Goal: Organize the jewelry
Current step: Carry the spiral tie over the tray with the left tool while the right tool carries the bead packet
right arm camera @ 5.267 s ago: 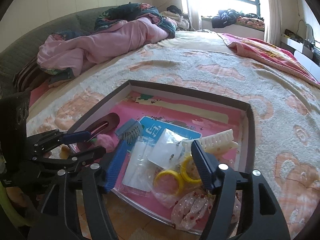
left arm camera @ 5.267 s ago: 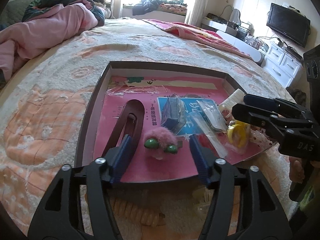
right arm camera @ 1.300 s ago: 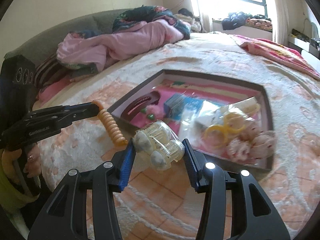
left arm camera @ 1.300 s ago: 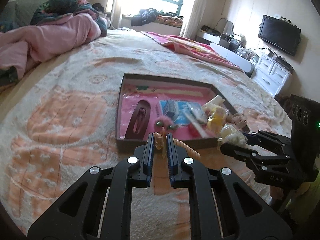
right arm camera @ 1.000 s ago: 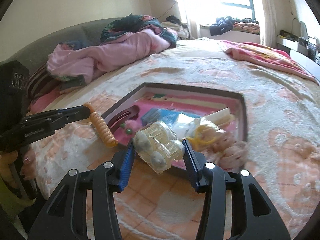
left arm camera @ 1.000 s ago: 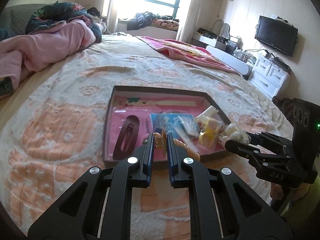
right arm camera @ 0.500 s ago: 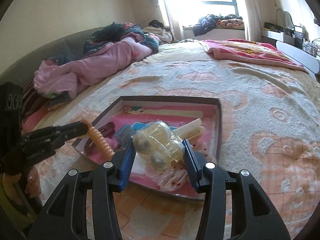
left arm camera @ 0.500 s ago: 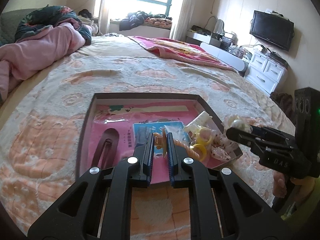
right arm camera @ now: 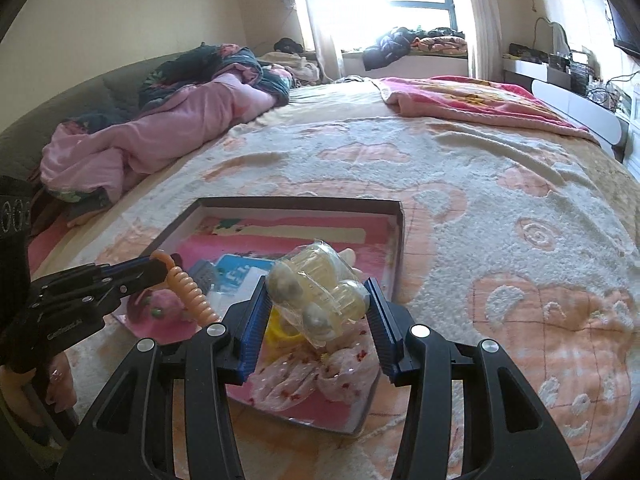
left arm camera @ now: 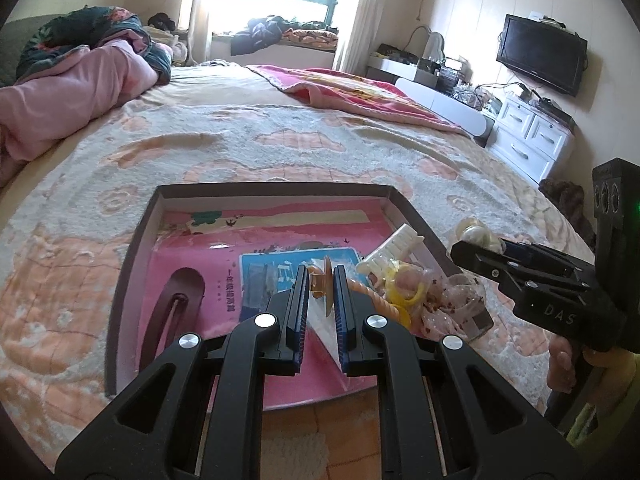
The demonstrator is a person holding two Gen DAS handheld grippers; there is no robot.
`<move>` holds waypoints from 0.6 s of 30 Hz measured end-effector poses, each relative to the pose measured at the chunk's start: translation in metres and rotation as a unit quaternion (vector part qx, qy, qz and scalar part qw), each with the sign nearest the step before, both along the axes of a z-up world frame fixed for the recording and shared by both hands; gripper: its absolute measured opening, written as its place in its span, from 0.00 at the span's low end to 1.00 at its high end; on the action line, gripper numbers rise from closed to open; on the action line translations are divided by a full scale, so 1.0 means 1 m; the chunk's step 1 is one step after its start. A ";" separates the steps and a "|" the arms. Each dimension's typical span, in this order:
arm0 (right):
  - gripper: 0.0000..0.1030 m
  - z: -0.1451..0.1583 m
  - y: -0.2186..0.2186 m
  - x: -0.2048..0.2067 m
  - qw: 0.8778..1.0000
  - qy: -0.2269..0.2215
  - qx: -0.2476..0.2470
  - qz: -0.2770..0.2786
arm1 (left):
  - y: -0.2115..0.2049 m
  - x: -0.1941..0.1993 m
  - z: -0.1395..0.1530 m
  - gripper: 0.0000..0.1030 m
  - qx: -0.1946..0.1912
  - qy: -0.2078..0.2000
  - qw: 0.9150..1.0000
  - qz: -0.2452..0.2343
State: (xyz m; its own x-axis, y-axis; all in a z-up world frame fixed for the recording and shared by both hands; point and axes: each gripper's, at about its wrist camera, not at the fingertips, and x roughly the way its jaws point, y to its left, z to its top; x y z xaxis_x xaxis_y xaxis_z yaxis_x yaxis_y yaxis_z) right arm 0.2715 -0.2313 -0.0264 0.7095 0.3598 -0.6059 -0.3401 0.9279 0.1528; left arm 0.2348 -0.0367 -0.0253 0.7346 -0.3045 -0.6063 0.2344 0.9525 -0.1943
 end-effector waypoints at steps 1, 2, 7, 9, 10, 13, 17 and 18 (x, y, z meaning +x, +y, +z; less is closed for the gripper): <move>0.44 -0.001 -0.001 0.002 1.000 0.001 -0.001 -0.001 | 0.000 0.001 -0.001 0.06 -0.001 0.001 1.000 0.000; 0.44 -0.002 -0.001 0.003 1.000 0.002 -0.002 -0.003 | 0.000 0.003 -0.002 0.06 -0.002 0.002 1.000 0.001; 0.44 -0.008 -0.005 0.011 1.000 0.008 -0.004 -0.016 | 0.003 0.010 -0.010 0.07 -0.007 0.009 1.000 0.013; 0.44 -0.012 -0.006 0.015 1.000 0.013 -0.006 -0.021 | 0.005 0.013 -0.012 0.07 -0.007 0.011 1.000 0.018; 0.44 -0.013 -0.007 0.016 1.000 0.014 -0.008 -0.023 | 0.006 0.014 -0.014 0.07 -0.007 0.013 1.000 0.020; 0.44 -0.018 -0.008 0.020 0.999 0.020 -0.011 -0.029 | 0.010 0.016 -0.018 0.07 -0.007 0.018 1.000 0.024; 0.44 -0.022 -0.006 0.023 0.999 0.024 -0.015 -0.030 | 0.013 0.018 -0.024 0.07 0.000 0.023 0.999 0.030; 0.44 -0.023 -0.005 0.023 0.999 0.025 -0.016 -0.029 | 0.013 0.018 -0.024 0.07 0.001 0.023 0.999 0.030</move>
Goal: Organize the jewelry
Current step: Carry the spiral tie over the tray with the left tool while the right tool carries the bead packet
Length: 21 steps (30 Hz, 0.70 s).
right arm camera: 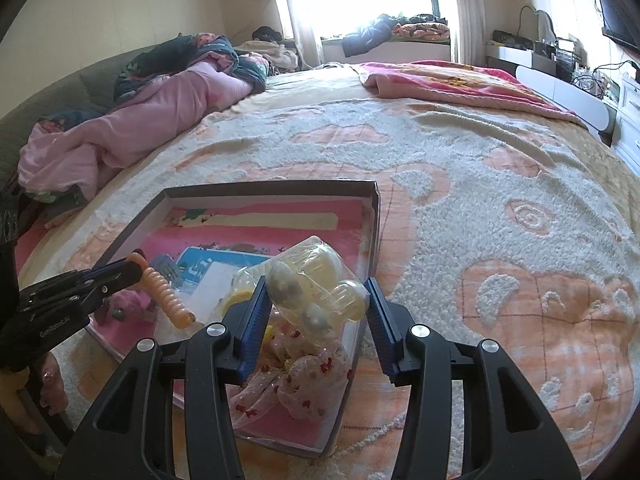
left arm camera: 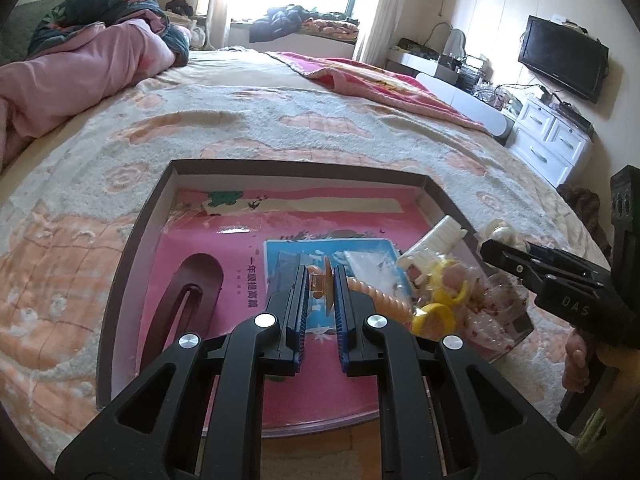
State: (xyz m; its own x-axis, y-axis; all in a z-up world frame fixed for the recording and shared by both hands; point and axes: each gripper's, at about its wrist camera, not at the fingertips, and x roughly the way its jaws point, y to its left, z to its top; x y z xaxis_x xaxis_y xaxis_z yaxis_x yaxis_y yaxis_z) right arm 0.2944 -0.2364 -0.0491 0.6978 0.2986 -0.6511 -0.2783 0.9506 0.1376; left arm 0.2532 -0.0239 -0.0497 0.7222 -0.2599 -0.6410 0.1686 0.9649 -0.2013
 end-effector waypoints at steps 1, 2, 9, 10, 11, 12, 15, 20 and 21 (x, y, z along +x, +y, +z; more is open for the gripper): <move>0.44 -0.001 0.001 0.000 1.000 0.002 -0.001 0.001 | 0.000 0.000 -0.001 0.07 0.004 -0.001 1.000 0.001; 0.44 -0.002 0.002 0.000 1.000 0.004 -0.001 0.004 | -0.001 -0.001 -0.002 0.07 0.007 0.000 1.000 0.001; 0.44 -0.008 0.014 -0.003 0.999 0.016 -0.010 0.026 | 0.000 -0.002 -0.004 0.07 0.012 -0.001 1.000 0.000; 0.44 -0.009 0.015 -0.003 0.999 0.017 -0.012 0.028 | 0.000 -0.002 -0.003 0.07 0.013 -0.001 1.000 0.000; 0.44 -0.009 0.017 -0.004 0.999 0.018 -0.014 0.031 | 0.000 -0.003 -0.003 0.07 0.014 -0.001 1.000 0.000; 0.44 -0.010 0.019 -0.006 0.999 0.018 -0.015 0.034 | 0.000 -0.003 -0.003 0.07 0.014 -0.002 1.000 0.000; 0.44 -0.010 0.022 -0.010 0.999 0.021 -0.016 0.041 | 0.000 -0.005 -0.003 0.07 0.015 -0.002 1.000 0.001; 0.46 -0.011 0.026 -0.016 0.998 0.031 -0.015 0.056 | 0.001 -0.005 -0.004 0.07 0.015 -0.001 1.000 0.001; 0.46 -0.010 0.027 -0.017 0.998 0.031 -0.014 0.057 | 0.001 -0.005 -0.004 0.07 0.016 0.000 1.000 0.001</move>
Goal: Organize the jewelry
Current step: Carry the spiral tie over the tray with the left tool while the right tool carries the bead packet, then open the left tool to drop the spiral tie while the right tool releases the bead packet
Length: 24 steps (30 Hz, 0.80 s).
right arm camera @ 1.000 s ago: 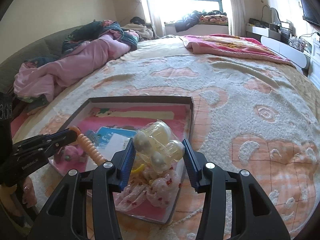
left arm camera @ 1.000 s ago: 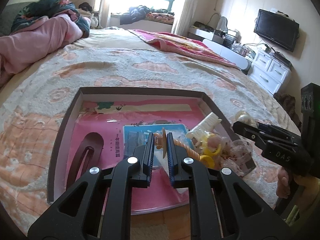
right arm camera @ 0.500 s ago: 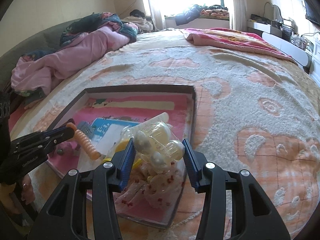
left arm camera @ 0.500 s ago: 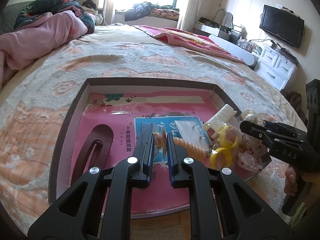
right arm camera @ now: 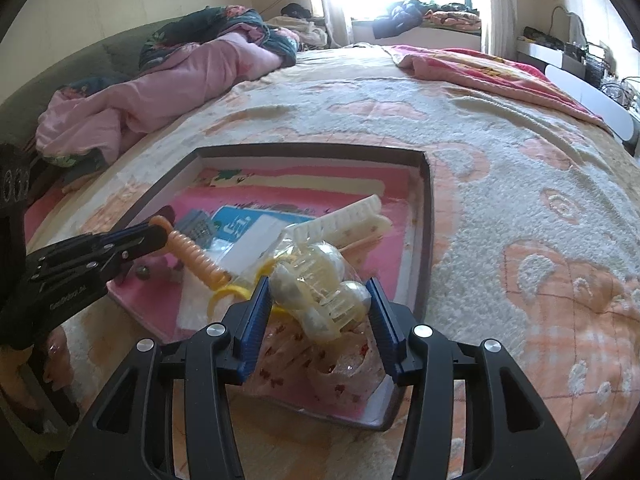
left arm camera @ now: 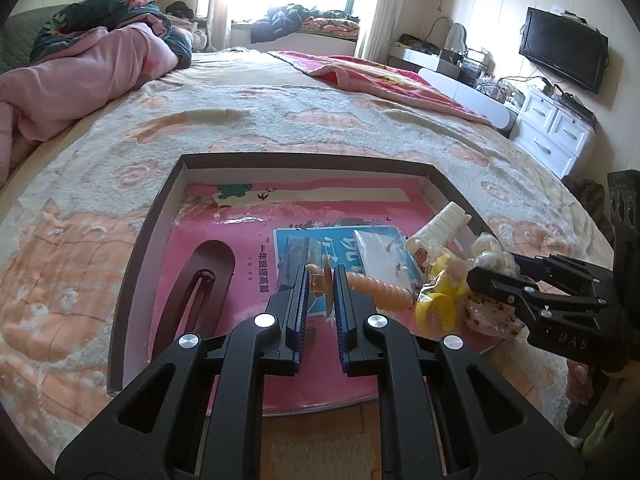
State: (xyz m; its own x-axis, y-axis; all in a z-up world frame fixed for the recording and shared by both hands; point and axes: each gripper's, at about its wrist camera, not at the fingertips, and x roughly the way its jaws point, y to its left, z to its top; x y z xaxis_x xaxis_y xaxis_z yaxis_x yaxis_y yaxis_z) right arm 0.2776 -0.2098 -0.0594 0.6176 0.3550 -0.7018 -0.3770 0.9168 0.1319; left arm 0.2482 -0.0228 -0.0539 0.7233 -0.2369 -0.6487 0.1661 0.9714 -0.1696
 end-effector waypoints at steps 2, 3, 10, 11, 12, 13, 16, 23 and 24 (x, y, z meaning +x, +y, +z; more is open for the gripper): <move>0.49 0.002 0.000 -0.002 1.000 -0.001 0.002 0.003 | 0.001 -0.002 -0.001 0.07 0.003 0.001 1.000 0.002; 0.50 0.003 0.000 -0.003 1.000 -0.003 0.003 0.005 | 0.002 -0.002 -0.001 0.07 0.003 0.001 1.000 0.003; 0.56 0.008 -0.002 -0.013 1.000 -0.010 0.005 0.006 | 0.004 -0.010 0.003 0.07 0.008 0.000 1.000 0.006; 0.57 0.009 -0.003 -0.015 1.000 -0.011 0.006 0.005 | 0.004 -0.009 0.003 0.07 0.008 0.000 1.000 0.006; 0.58 0.010 -0.003 -0.016 1.000 -0.013 0.006 0.005 | 0.005 -0.011 0.003 0.08 0.009 0.000 1.000 0.007; 0.60 0.011 -0.004 -0.017 1.000 -0.015 0.006 0.004 | 0.005 -0.011 0.004 0.09 0.009 0.001 1.000 0.008; 0.63 0.013 -0.004 -0.023 1.000 -0.024 0.002 0.003 | 0.007 -0.015 0.006 0.14 0.012 0.000 1.000 0.011; 0.70 0.020 -0.003 -0.039 0.999 -0.045 -0.003 0.003 | 0.014 -0.029 0.013 0.24 0.017 -0.003 1.000 0.017; 0.70 0.020 -0.003 -0.041 0.999 -0.047 -0.001 0.003 | 0.015 -0.032 0.014 0.24 0.017 -0.003 1.000 0.017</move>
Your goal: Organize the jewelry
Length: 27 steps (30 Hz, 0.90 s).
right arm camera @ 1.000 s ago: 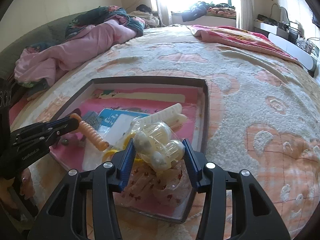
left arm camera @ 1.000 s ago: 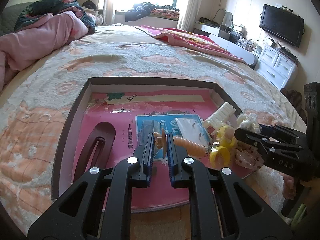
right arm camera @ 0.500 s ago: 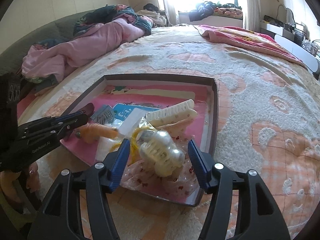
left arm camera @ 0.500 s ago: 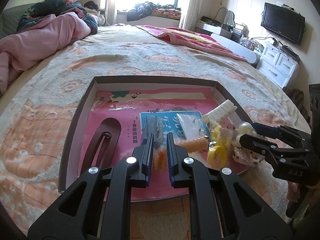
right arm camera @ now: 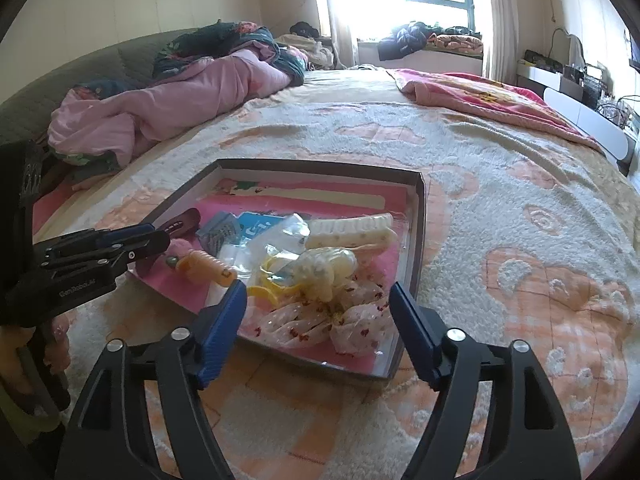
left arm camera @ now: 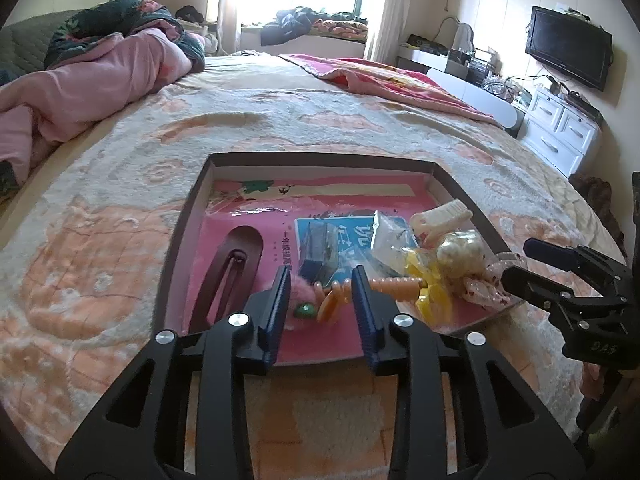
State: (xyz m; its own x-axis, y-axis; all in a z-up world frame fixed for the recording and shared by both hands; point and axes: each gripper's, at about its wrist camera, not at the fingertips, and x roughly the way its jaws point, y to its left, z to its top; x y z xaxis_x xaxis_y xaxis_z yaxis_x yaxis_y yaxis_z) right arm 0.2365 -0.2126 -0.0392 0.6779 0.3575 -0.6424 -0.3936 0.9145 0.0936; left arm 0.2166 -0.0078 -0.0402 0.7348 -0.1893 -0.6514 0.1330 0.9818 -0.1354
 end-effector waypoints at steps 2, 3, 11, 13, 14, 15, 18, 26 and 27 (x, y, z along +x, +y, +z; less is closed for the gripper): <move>0.72 0.002 0.000 -0.005 1.000 -0.002 0.004 -0.001 | 0.004 -0.005 0.002 0.27 -0.002 0.000 1.000 0.002; 0.73 0.003 0.000 -0.007 1.000 -0.003 0.005 -0.001 | 0.004 -0.007 0.003 0.29 -0.003 -0.001 1.000 0.003; 0.84 0.016 -0.006 -0.025 0.999 -0.011 0.035 -0.020 | 0.011 -0.033 0.013 0.38 -0.001 -0.017 1.000 0.006; 0.88 0.021 -0.008 -0.031 0.998 -0.023 0.042 -0.029 | 0.012 -0.039 0.015 0.54 -0.002 -0.022 1.000 0.009; 0.89 0.023 -0.010 -0.035 0.998 -0.029 0.047 -0.033 | 0.014 -0.044 0.017 0.55 -0.004 -0.025 1.000 0.010; 0.90 0.024 -0.011 -0.037 0.998 -0.032 0.051 -0.036 | 0.015 -0.046 0.017 0.56 -0.005 -0.026 1.000 0.011; 0.92 0.027 -0.014 -0.046 0.996 -0.034 0.064 -0.043 | 0.018 -0.055 0.019 0.65 -0.008 -0.030 0.999 0.016; 0.94 0.030 -0.013 -0.069 0.994 -0.065 0.051 -0.069 | 0.023 -0.078 0.023 0.89 -0.015 -0.049 0.998 0.019; 0.94 0.031 -0.013 -0.071 0.994 -0.067 0.052 -0.069 | 0.023 -0.081 0.023 0.89 -0.017 -0.050 0.998 0.021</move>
